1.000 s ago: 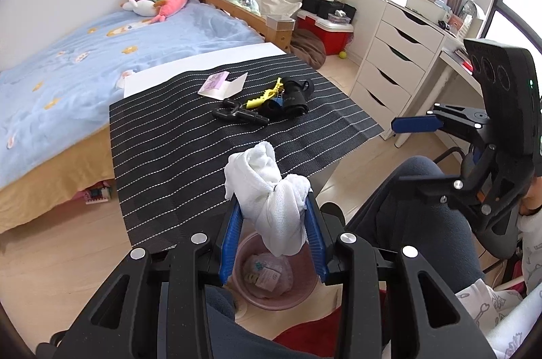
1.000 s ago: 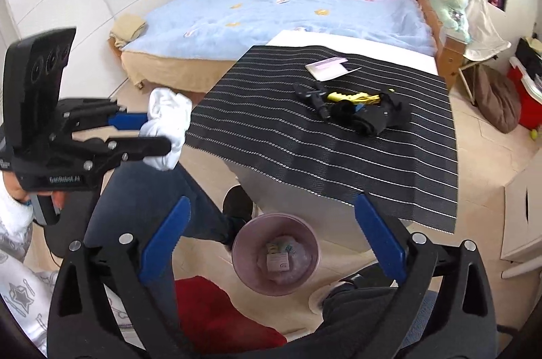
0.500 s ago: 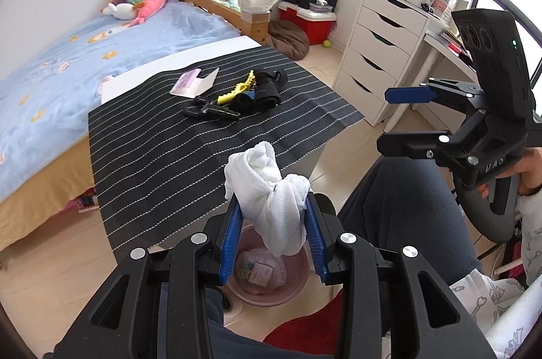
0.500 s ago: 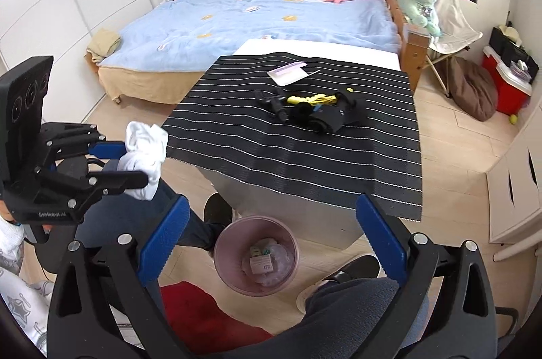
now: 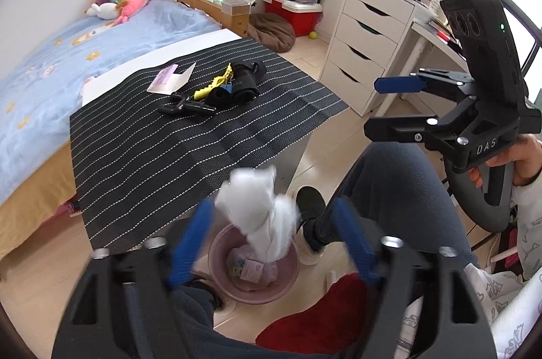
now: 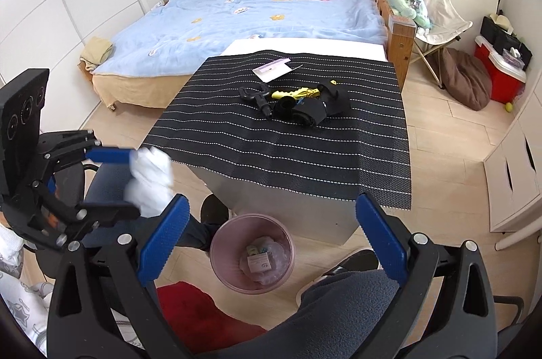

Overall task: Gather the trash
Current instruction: 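Open both grippers to drop the sock and clips into the wastebasket, then move the right gripper back toward the black items on the mat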

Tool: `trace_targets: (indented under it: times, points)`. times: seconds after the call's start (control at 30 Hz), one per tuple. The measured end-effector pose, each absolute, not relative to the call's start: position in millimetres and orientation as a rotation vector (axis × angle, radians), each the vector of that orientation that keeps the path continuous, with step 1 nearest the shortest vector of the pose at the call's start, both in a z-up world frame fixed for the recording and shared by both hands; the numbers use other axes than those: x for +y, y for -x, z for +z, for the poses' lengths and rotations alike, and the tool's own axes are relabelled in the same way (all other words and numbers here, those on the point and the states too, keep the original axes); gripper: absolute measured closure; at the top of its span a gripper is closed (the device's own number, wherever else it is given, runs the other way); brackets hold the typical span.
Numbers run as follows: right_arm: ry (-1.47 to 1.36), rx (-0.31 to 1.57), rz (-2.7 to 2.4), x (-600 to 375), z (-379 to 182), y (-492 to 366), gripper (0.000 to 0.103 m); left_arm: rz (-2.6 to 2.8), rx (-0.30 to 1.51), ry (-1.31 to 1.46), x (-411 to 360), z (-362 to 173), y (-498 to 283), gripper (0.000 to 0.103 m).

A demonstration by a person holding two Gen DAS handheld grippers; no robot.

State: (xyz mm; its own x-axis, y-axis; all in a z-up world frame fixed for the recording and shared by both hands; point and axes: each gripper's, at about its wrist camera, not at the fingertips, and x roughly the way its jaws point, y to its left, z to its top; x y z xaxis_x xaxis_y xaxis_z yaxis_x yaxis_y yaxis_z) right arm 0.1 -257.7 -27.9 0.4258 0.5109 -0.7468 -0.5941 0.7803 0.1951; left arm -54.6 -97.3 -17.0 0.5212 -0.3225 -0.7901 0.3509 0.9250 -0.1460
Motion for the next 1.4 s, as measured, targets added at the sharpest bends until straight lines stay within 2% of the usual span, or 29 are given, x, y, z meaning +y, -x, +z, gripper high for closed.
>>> trace_targets:
  times: [0.13,0.2,0.3,0.97,1.4]
  points:
    - [0.102,0.899,0.693,-257,-29,-1,0.006,-0.393,0.938,-0.029,-96,-17,54,0.017]
    - [0.102,0.900,0.694,-257,-30,-1,0.006,-0.378,0.933,-0.019,-93,-17,54,0.009]
    - [0.105,0.905,0.696,-255,-32,-1,0.006,-0.354,0.921,-0.012,-89,-17,53,0.008]
    - [0.144,0.913,0.718,-242,-31,-19,0.006,-0.239,0.866,0.037,-56,-10,34,0.008]
    - [0.284,0.878,0.787,-225,-23,-73,0.006,-0.217,0.849,0.073,-41,-8,20,0.008]
